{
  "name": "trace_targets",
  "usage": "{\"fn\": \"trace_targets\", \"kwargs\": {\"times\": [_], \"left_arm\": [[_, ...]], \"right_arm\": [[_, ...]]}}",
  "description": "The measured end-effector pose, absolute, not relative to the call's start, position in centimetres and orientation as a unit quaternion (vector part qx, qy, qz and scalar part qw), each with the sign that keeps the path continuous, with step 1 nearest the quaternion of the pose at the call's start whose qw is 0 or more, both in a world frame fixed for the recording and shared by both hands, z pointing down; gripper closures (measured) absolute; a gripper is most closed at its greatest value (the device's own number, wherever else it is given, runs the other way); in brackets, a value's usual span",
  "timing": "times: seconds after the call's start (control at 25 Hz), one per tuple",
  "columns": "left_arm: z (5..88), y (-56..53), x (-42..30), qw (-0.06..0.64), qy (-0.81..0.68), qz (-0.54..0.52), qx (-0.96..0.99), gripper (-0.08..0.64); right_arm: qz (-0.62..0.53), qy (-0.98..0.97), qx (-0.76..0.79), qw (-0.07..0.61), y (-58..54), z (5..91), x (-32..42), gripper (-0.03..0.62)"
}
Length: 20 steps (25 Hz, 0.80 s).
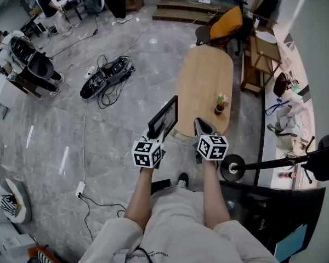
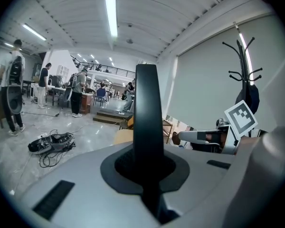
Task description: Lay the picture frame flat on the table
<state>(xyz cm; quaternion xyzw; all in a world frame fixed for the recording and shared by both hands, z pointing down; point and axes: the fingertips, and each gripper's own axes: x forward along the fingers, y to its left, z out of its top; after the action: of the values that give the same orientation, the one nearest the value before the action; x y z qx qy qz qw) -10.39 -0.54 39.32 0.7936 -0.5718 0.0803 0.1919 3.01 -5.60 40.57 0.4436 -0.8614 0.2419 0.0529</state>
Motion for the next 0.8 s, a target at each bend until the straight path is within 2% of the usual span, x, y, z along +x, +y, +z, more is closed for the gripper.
{"fn": "trace_targets", "kwargs": {"times": [0.2, 0.8], "left_arm": [[40.1, -2.2, -9.3, 0.201, -0.573, 0.083, 0.79, 0.534], [41.1, -9.3, -8.2, 0.221, -0.571, 0.093, 0.785, 0.534]], "right_arm": [[0.2, -0.88, 0.426, 0.068, -8.0, 40.1, 4.6, 0.557], [0.227, -0.88, 0.411, 0.074, -13.7, 41.4, 5.2, 0.557]]}}
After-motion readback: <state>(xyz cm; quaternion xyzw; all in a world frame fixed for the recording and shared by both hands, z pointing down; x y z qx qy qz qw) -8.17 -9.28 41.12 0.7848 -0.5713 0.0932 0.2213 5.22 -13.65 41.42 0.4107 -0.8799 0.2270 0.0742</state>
